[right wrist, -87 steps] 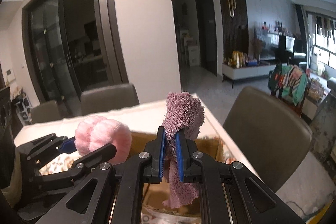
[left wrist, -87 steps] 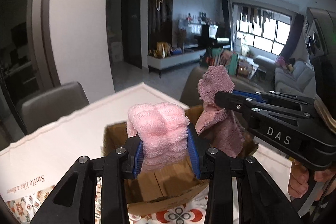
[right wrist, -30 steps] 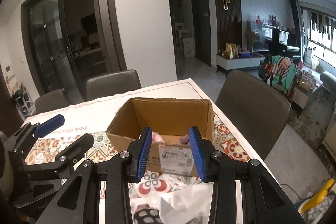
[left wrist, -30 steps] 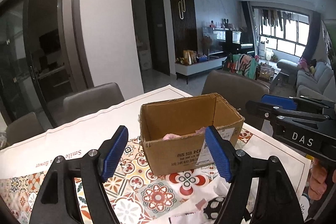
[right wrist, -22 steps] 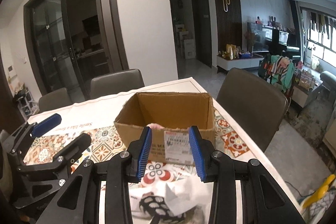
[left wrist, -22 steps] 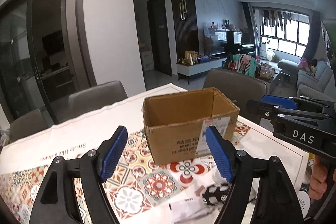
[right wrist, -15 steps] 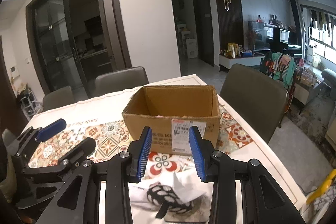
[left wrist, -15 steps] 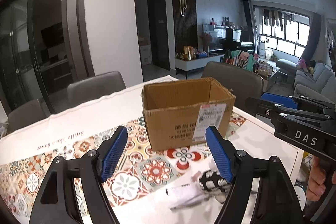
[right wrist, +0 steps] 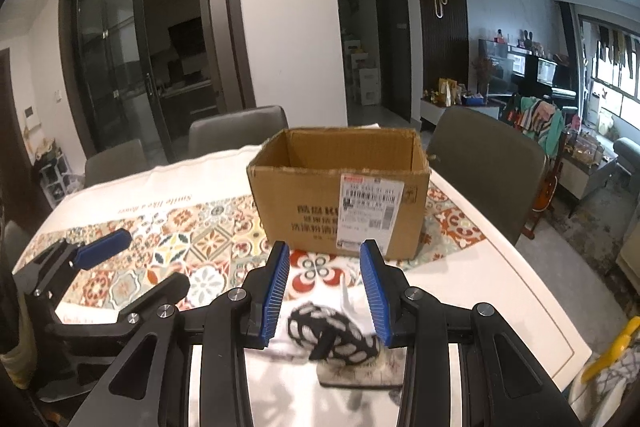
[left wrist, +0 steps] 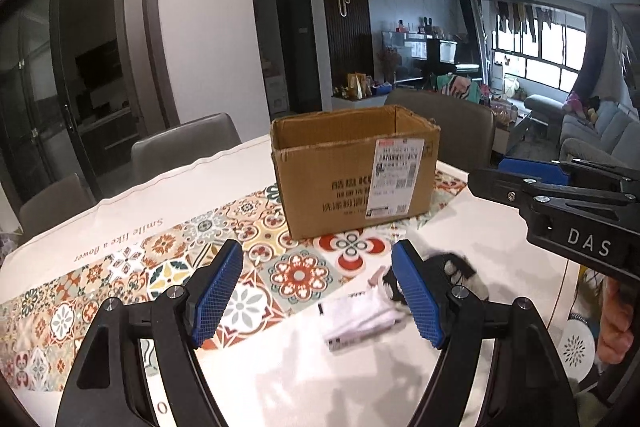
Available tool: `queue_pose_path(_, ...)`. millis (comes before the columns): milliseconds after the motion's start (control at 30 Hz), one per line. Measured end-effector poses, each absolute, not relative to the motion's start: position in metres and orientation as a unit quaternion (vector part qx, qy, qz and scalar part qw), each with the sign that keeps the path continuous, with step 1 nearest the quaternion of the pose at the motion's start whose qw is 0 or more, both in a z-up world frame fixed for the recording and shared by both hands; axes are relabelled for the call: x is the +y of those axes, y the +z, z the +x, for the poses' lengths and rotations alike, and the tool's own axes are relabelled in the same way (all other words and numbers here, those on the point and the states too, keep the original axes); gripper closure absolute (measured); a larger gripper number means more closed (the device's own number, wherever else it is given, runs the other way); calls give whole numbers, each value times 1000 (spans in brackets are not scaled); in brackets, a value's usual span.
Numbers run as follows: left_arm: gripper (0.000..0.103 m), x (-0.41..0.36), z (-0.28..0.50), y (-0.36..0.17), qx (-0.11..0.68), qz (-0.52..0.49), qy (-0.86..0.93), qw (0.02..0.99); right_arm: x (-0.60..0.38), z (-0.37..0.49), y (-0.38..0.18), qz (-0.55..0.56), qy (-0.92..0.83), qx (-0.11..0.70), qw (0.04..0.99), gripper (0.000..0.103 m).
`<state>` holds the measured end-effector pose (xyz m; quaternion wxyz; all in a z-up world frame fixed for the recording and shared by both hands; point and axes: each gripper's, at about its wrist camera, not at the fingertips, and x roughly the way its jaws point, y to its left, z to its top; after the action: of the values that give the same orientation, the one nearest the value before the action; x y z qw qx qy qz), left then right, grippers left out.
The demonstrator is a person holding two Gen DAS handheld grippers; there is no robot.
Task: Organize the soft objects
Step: 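Move both tools back to the table toward the dotted cap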
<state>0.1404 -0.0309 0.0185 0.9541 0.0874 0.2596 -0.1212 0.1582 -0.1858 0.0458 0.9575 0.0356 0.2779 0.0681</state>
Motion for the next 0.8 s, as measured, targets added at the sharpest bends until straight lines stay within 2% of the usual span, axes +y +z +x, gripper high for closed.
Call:
queue_pose_path(200, 26, -24, 130, -2, 288, 57, -128, 947, -180, 144, 24, 28, 72, 294, 953, 64)
queue_pose_path(800, 27, -24, 135, -51, 319, 76, -125, 936, -168, 136, -30, 17, 84, 320, 943, 64)
